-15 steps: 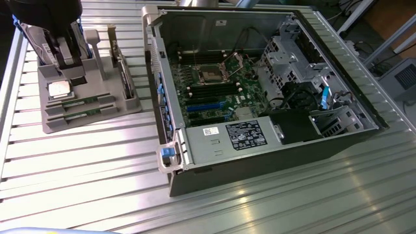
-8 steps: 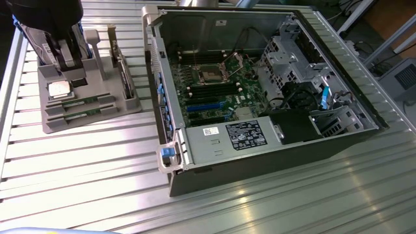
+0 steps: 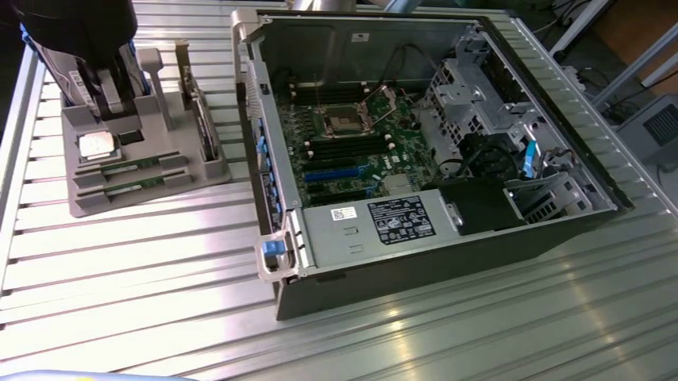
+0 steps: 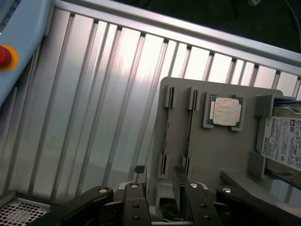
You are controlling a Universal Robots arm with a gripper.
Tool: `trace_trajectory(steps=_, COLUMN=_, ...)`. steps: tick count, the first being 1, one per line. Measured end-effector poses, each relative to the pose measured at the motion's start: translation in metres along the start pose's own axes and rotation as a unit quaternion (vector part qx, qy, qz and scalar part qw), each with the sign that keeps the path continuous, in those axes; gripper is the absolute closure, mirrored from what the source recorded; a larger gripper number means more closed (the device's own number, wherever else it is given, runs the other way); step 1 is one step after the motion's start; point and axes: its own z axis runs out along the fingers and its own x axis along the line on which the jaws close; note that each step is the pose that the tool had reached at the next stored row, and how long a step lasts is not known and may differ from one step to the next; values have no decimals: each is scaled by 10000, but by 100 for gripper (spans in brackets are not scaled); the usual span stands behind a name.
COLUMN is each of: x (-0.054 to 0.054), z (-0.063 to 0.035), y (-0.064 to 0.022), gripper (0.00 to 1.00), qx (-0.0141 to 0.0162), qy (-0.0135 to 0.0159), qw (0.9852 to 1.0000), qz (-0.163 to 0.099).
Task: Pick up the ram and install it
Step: 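Pick up the ram and move it above insertion slot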
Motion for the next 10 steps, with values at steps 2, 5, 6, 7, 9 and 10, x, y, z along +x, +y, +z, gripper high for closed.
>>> trace_trajectory(steps=2, x=0, z=8, y=0, gripper=64, qx=0, qy=0, qw=10000, qz=0)
trace_trajectory(steps=5, x=0, z=26, y=-1, gripper=64, qx=0, qy=0, qw=10000, qz=0)
trace_trajectory(steps=6, x=1, z=32, y=-1, gripper=64, qx=0, qy=0, qw=10000, qz=0)
trace_trajectory(steps=7, x=1, z=36, y=-1, gripper=64, qx=0, qy=0, qw=10000, qz=0)
trace_trajectory(steps=9, x=1, z=45, y=-1, gripper=64, qx=0, qy=0, qw=10000, qz=0)
trace_trajectory(steps=10, x=1, z=51, y=-2, gripper=64, qx=0, qy=0, qw=10000, qz=0)
